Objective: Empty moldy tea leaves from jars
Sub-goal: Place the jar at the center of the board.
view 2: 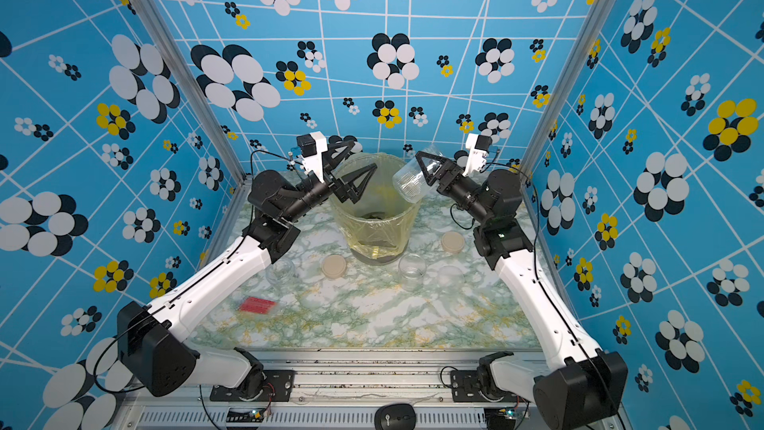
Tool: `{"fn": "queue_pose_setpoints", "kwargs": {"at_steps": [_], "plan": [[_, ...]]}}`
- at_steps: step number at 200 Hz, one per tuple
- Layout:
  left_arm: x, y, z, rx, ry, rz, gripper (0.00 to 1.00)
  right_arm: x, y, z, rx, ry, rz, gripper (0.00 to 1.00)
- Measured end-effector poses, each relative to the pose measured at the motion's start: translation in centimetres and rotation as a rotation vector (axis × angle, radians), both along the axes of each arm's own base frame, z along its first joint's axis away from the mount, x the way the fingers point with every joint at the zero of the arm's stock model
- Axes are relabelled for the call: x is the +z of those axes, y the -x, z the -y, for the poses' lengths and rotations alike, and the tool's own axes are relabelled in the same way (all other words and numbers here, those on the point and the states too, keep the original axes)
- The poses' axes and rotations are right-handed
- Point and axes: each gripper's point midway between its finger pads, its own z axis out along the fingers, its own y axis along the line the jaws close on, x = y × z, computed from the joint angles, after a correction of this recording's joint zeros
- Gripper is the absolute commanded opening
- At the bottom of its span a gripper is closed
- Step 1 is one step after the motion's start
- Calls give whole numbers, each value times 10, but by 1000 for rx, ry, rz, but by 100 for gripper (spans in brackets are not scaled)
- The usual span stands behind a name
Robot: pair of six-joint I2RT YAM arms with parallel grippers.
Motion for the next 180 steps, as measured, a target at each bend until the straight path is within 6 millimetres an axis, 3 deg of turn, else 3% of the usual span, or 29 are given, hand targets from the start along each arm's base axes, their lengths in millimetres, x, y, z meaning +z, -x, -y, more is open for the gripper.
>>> {"fn": "queue_pose_setpoints", "kwargs": {"at_steps": [34,71,112,127,180], "plan": [[-11,-2,-6,26,-31,-29,99,-20,22,23,-114,135,11,30],[-19,-9,-19,120,-47,-85,99,-74,30,48,-246,292,-42,30],[-21,-12,-44,253,-40,-133,99,-153,20,63,-322,442,-157,30],[-24,-11,-56,303,-38,-150,99,-174,14,66,-335,484,-187,30],[-54,-3,-95,444,-51,-231,99,-199,-20,68,-386,573,-177,30]]}}
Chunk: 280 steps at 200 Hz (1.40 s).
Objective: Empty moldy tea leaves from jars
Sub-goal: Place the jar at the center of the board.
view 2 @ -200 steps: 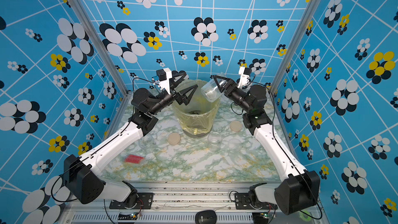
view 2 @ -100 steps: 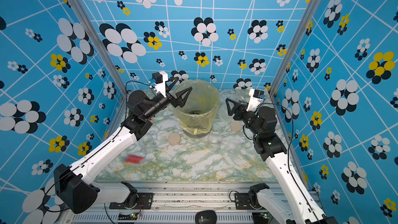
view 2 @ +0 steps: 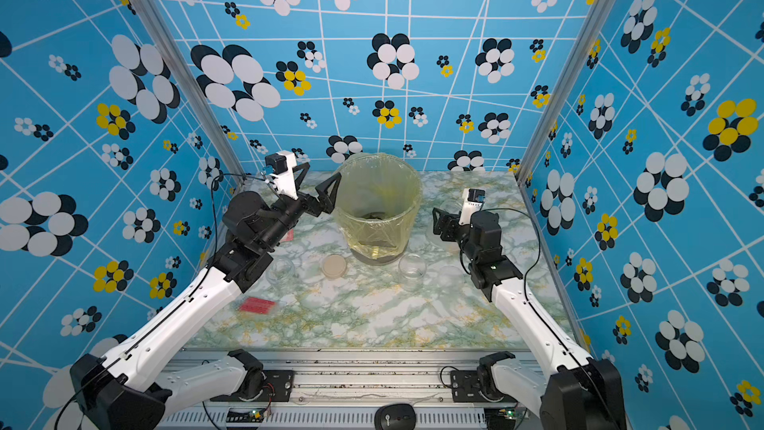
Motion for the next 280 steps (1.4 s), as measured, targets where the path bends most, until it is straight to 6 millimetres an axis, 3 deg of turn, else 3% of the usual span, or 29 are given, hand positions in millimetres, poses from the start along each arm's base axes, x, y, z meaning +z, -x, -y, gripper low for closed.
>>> {"fn": "queue_pose_setpoints", "kwargs": {"at_steps": [37,101,161,218,280], "plan": [[-14,15,-21,57,-16,-40,99,-23,-24,1,-14,71,-3,30],[-15,50,-51,114,-38,-45,99,-65,-58,-1,-17,117,-7,30],[-35,68,-70,167,-95,-89,99,-114,-74,-8,13,147,-70,30],[-59,75,-81,200,-130,-139,99,-128,-85,-15,40,159,-75,31],[-64,76,-83,211,-138,-151,99,-146,-90,-19,67,175,-94,37]]}}
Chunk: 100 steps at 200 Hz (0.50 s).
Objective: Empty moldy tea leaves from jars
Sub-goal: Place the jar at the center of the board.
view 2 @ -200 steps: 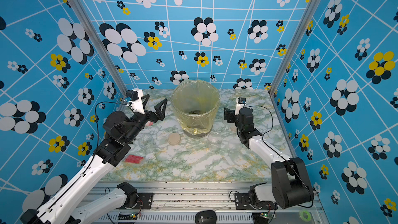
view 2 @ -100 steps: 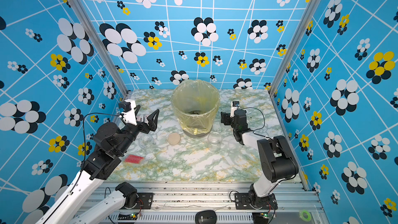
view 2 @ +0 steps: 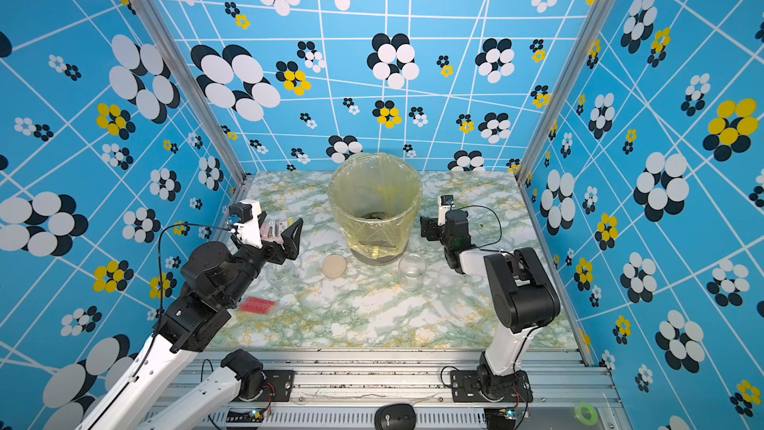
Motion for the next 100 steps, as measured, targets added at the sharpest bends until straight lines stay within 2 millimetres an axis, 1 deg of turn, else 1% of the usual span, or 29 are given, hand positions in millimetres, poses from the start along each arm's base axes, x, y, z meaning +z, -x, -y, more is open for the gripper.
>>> {"fn": "queue_pose_setpoints", "kwargs": {"at_steps": [10,22,51,70,100], "plan": [[0,0,0,0,0,0,99,0,-1,-1,5,3,5,39],[0,0,0,0,0,-1,99,0,-2,-1,9,6,13,44],[0,0,0,0,0,-1,99,1,-2,-6,22,11,23,63],[-1,0,0,0,0,-1,99,1,-1,-10,32,14,27,73],[-2,0,0,1,-2,-4,99,0,1,-15,47,21,33,82]]}}
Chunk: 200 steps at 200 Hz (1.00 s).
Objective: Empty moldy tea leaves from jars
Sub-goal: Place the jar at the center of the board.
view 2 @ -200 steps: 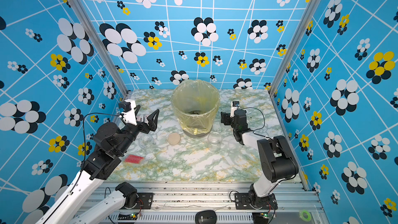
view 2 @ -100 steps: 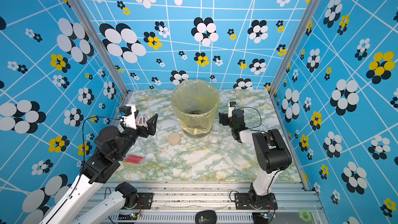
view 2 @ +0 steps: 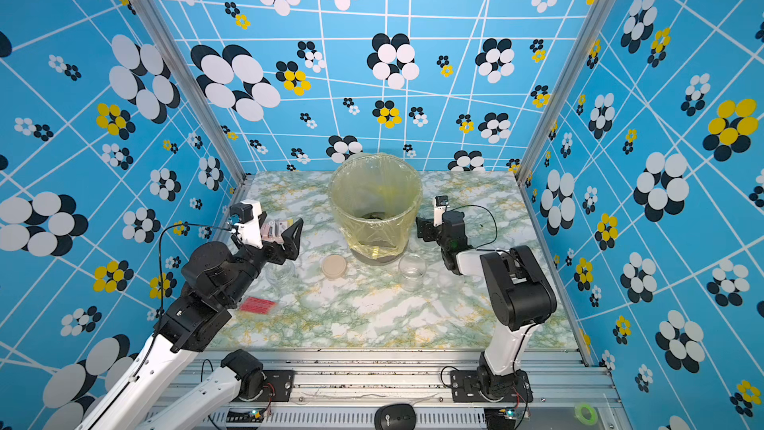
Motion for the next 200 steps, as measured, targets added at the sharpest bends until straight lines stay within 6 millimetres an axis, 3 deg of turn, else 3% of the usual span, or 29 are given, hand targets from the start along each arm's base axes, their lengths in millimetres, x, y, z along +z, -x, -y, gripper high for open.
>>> {"fn": "queue_pose_setpoints", "kwargs": {"at_steps": [107,154,200], "plan": [[-5,-2,-1,6,-7,-10,99,13,9,-6,12,-2,51,93],[-9,-6,1,6,-24,-22,99,42,11,-4,2,-15,111,97],[-21,-14,1,16,-63,-54,99,96,23,8,-45,-29,206,99]]}}
